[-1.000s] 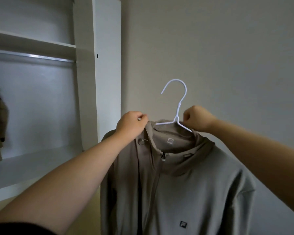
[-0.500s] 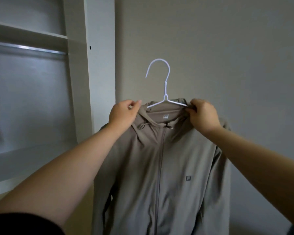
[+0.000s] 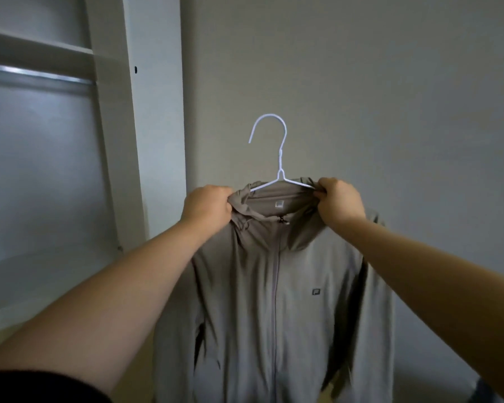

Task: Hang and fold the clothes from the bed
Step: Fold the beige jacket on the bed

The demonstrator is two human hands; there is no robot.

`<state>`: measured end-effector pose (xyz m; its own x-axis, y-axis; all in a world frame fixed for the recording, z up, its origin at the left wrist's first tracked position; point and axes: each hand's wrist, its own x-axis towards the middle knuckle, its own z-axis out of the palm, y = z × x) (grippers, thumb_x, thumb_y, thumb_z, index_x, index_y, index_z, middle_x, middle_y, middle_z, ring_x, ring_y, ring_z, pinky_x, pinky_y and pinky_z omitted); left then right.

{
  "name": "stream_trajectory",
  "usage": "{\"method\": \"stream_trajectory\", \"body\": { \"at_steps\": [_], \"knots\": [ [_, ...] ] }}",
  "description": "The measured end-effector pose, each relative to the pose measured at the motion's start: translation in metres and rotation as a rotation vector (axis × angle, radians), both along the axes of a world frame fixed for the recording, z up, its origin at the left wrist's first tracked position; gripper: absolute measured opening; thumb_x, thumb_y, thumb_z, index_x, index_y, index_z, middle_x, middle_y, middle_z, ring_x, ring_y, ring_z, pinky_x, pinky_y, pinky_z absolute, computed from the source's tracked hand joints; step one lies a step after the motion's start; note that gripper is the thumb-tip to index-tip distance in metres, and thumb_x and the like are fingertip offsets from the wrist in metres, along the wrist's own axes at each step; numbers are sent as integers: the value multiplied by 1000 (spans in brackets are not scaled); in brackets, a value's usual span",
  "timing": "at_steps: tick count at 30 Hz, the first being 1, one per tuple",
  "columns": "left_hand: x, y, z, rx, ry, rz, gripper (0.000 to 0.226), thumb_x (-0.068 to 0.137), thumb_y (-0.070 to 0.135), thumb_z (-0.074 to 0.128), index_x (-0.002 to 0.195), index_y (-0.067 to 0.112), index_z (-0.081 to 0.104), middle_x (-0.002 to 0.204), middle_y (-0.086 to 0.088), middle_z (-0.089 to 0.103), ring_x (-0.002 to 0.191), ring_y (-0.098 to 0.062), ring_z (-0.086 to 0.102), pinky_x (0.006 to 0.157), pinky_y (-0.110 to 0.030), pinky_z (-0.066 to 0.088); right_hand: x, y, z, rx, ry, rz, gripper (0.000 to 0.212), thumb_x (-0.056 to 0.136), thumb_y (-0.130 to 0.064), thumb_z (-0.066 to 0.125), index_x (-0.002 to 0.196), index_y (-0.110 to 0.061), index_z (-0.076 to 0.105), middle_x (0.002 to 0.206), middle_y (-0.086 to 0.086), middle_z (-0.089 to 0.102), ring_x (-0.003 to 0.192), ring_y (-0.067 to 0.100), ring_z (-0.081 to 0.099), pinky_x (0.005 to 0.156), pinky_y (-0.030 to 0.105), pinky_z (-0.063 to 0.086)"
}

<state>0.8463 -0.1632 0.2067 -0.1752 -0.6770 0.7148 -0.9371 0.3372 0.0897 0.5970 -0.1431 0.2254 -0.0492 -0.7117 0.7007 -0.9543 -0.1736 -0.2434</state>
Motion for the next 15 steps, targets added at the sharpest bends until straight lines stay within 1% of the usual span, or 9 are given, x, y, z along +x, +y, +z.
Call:
{"method": "stream_trajectory", "body": {
  "at_steps": [1,4,7,10,12,14,15],
  "knots": [
    [-2,-7,-4,0,1,11,14,81,10,49,83,14,63,87,-13,66,86,-37,59,59,-29,29,-1,-7,-4,10,10,-8,16,90,-11,55,76,-15,47,97,23,62,94,40,55,66,36,33],
    [-7,-39,-21,-36,-13,9,12,81,9,50,82,12,61,83,-13,66,79,-37,58,56,-30,25,-8,-39,-23,-12,13,-38,10,89,-10,54,81,-5,55,95,22,60,94,40,53,66,38,34],
    [-13,-83,-37,-63,-50,-23,7,81,8,51,79,10,58,77,-13,65,71,-37,57,55,-30,22,-17,-84,-47,-61,-2,-56,8,86,-5,54,79,-2,55,89,22,57,89,40,52,63,39,33],
    [-14,-133,-49,-74,-54,-57,4,76,4,56,73,7,56,69,-15,63,64,-39,57,54,-29,26,-22,-140,-65,-67,-21,-40,7,83,0,54,76,0,54,85,22,56,85,41,51,60,38,29],
    [-12,-161,-52,-66,-69,-54,8,73,1,59,69,6,54,66,-16,62,61,-39,57,53,-30,29,-20,-172,-69,-57,-37,-24,7,82,1,54,75,-1,53,84,22,56,85,40,51,59,37,29],
    [-7,-179,-50,-7,-86,-60,8,72,0,61,69,6,56,67,-15,62,61,-39,59,53,-30,31,-14,-192,-69,-13,-79,-10,7,79,2,54,74,-3,51,83,21,56,84,41,51,59,38,30],
    [-2,-186,-45,37,-93,-56,6,72,2,60,71,7,57,70,-15,63,64,-38,60,54,-30,32,-9,-200,-65,15,-111,2,7,77,2,54,75,-4,51,83,21,57,83,41,52,59,37,30]
  ]
}}
